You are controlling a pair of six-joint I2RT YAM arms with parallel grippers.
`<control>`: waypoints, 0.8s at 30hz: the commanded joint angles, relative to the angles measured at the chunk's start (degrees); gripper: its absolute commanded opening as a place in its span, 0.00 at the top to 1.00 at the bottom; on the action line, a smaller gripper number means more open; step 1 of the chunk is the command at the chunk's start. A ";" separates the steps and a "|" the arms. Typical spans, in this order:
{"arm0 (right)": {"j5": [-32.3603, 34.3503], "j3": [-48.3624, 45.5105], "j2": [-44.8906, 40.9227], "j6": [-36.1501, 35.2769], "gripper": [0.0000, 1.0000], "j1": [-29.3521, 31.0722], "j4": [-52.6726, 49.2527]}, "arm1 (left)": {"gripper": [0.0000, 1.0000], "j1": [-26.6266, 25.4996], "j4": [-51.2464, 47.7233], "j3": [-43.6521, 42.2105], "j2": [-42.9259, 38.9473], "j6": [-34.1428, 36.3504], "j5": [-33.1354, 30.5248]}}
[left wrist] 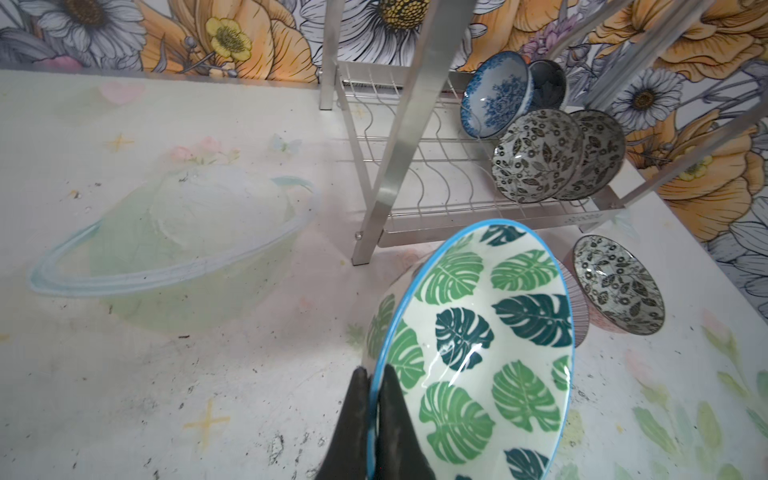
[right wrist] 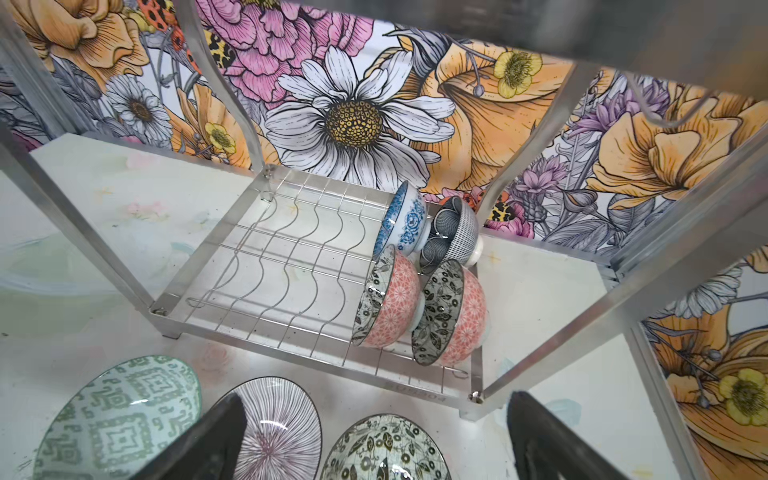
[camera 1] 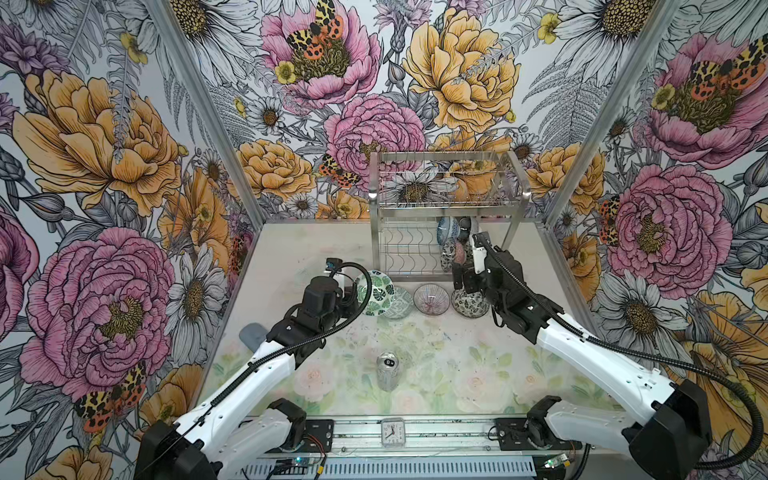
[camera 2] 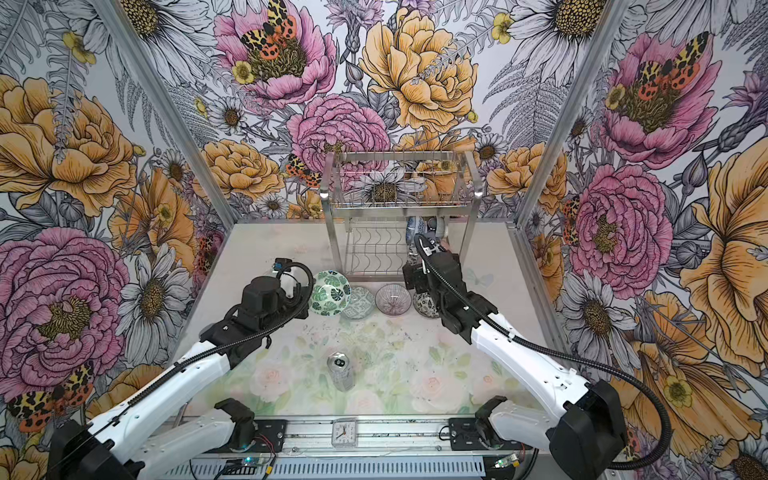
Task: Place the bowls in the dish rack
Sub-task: 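Lift the monstera bowl with left gripper while right gripper grasps its rim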
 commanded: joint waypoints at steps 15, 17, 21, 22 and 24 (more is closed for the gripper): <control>-12.39 0.48 1.49 6.00 0.00 2.62 2.24 | 1.00 -9.28 15.47 6.29 10.32 2.51 -1.03; -13.39 -0.09 2.55 6.61 0.00 2.77 3.79 | 1.00 -9.38 16.77 7.21 11.72 2.61 -0.41; -13.20 -0.01 5.17 7.19 0.00 2.84 5.31 | 1.00 -9.57 17.57 8.94 14.18 2.95 0.13; -13.26 0.10 6.00 7.37 0.00 2.80 5.51 | 1.00 -9.57 17.70 9.31 14.70 2.84 0.20; -14.24 0.36 7.56 8.06 0.01 2.80 6.00 | 1.00 -9.55 18.54 9.48 15.56 2.40 0.67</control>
